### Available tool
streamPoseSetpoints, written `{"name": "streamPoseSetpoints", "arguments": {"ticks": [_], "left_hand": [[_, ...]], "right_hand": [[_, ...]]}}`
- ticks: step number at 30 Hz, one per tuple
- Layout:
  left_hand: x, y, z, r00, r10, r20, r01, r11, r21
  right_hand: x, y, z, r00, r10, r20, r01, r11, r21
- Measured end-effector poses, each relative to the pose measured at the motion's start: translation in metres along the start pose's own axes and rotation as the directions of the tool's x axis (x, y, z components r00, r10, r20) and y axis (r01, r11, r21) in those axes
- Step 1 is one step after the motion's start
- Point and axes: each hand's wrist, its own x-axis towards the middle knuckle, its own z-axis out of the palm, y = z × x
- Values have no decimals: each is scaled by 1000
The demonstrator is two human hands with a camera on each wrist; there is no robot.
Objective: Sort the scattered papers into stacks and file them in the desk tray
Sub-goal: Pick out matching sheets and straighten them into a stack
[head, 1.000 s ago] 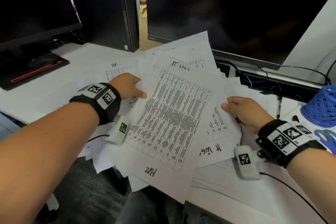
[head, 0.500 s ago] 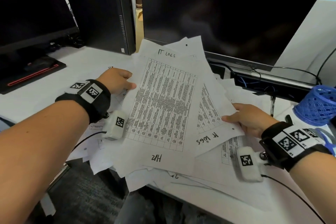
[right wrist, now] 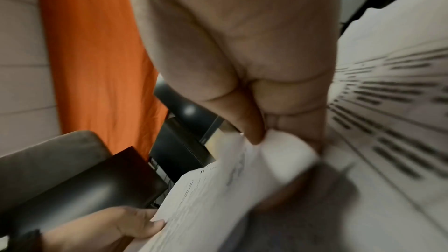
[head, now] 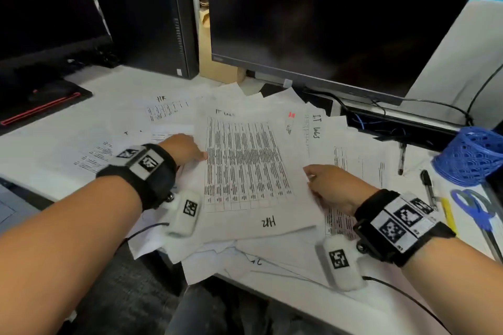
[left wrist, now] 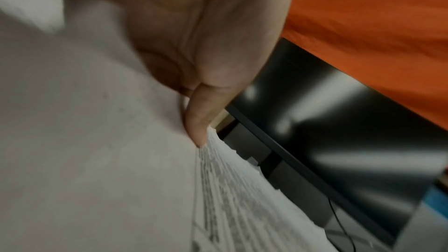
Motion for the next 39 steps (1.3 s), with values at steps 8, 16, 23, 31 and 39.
{"name": "streamPoseSetpoints", "arguments": {"ticks": [8,16,23,31,39], "left_hand": [[-4,-7,-12,988,53,-146,-27,984,174],[-18,-11,-5,990,128,-55,-115,975,191],[-29,2,4,965,261,-26,-246,934,260],[-18,1,-8,950,296,-100,-290,955,64],[-2,2,-19,929,369,-22,-363,921,139]], "right_hand": [[15,-8,-37,972,112,-205,-59,967,246],[34,-24,-12,977,188,-105,-148,941,304],[50,-11,-10,961,80,-264,-41,988,151],[27,-1,-25,968,-5,-251,123,880,458],[28,4,-33,947,-79,-310,246,802,545]]}}
